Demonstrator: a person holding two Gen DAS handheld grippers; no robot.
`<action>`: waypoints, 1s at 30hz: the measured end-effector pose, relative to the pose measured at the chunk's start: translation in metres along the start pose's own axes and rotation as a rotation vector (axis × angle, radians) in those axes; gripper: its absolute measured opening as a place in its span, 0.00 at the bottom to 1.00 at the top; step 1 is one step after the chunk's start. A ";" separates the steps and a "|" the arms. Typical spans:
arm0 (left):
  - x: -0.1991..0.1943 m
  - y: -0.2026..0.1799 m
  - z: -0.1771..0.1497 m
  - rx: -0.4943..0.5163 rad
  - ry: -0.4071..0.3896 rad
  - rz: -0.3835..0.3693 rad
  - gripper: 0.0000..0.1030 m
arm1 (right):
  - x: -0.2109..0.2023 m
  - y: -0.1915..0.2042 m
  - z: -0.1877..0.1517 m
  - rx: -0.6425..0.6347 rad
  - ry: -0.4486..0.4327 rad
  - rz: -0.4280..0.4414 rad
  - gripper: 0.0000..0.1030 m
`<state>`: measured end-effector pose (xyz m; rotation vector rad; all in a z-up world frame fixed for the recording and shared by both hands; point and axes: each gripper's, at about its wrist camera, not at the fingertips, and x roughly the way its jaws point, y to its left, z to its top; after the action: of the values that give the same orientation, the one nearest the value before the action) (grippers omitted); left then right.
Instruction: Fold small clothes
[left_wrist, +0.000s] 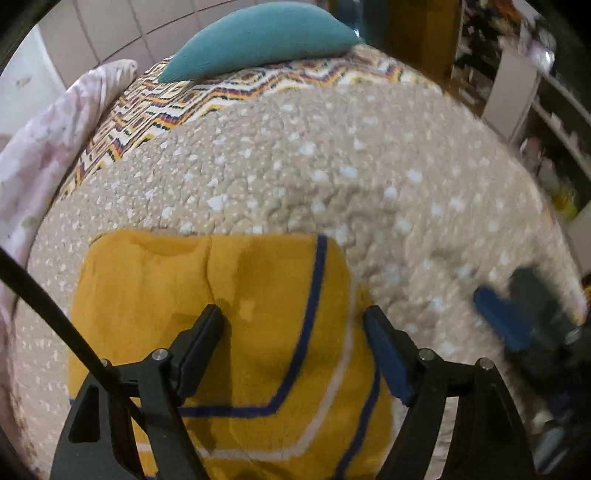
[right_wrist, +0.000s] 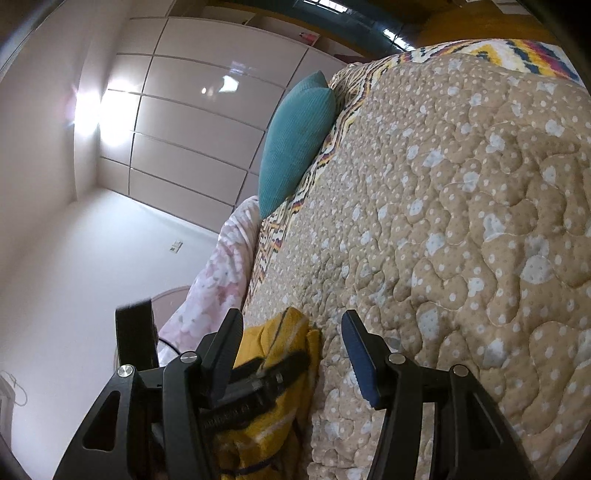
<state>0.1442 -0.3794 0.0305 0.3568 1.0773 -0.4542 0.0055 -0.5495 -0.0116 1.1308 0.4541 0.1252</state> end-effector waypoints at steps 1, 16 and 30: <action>-0.008 0.004 -0.002 -0.018 -0.016 -0.025 0.76 | 0.001 0.001 0.000 -0.004 0.003 -0.001 0.60; -0.072 0.035 -0.122 0.177 -0.190 0.262 0.77 | 0.024 0.022 -0.015 -0.142 0.048 -0.098 0.69; -0.080 0.049 -0.155 0.125 -0.179 0.135 0.76 | 0.023 0.015 -0.017 -0.125 0.035 -0.069 0.69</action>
<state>0.0206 -0.2471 0.0387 0.4869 0.8478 -0.4251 0.0210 -0.5213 -0.0111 0.9908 0.5092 0.1118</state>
